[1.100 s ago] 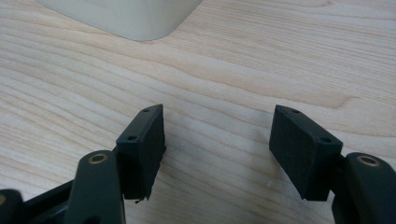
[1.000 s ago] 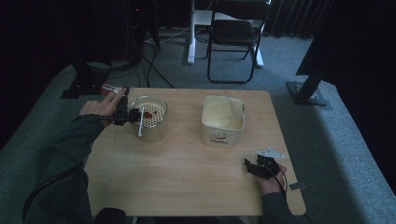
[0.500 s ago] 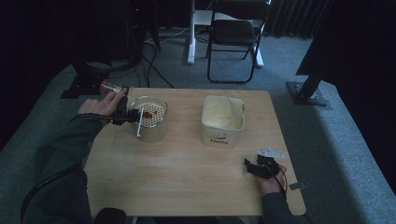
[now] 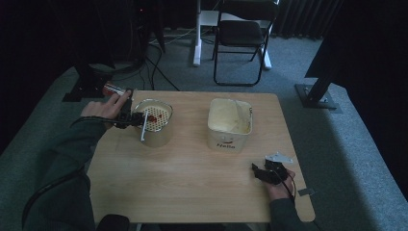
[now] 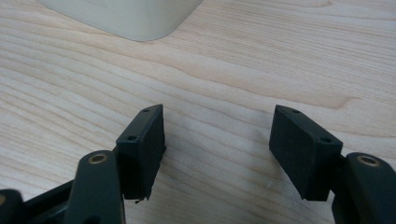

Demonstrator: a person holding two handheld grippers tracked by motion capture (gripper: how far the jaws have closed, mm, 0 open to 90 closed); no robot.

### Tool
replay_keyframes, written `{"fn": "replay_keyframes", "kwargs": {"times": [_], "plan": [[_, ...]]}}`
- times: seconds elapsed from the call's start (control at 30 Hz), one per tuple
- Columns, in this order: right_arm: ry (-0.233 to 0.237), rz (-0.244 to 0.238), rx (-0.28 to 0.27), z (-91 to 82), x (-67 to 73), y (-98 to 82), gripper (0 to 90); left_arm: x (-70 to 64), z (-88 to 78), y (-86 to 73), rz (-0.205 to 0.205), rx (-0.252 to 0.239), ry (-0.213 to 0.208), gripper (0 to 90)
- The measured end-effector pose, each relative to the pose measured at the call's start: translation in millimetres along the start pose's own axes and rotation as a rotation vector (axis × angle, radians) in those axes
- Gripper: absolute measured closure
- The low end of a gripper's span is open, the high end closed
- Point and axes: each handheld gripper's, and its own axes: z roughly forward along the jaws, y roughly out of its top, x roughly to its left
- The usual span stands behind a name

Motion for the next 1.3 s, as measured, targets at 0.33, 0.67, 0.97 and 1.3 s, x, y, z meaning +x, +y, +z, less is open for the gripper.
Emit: {"fn": "replay_keyframes", "kwargs": {"times": [0.33,0.67,0.97,1.3], "plan": [[0.001,-0.001,0.000,0.2,-0.2,0.1,35.3,-0.7,1.0,-0.2,0.020,0.004,0.000,29.9],[0.001,0.000,0.001,0.3,-0.2,0.2,35.3,-2.2,2.1,0.3,0.032,0.006,0.006,29.9],[0.001,0.002,0.001,0.2,-0.1,0.3,35.3,8.9,3.1,-4.1,-0.213,-0.008,-0.061,29.8],[0.001,0.001,0.001,0.2,-0.1,0.2,35.3,47.9,1.9,-25.7,-0.987,-0.142,-0.266,29.8]]}}
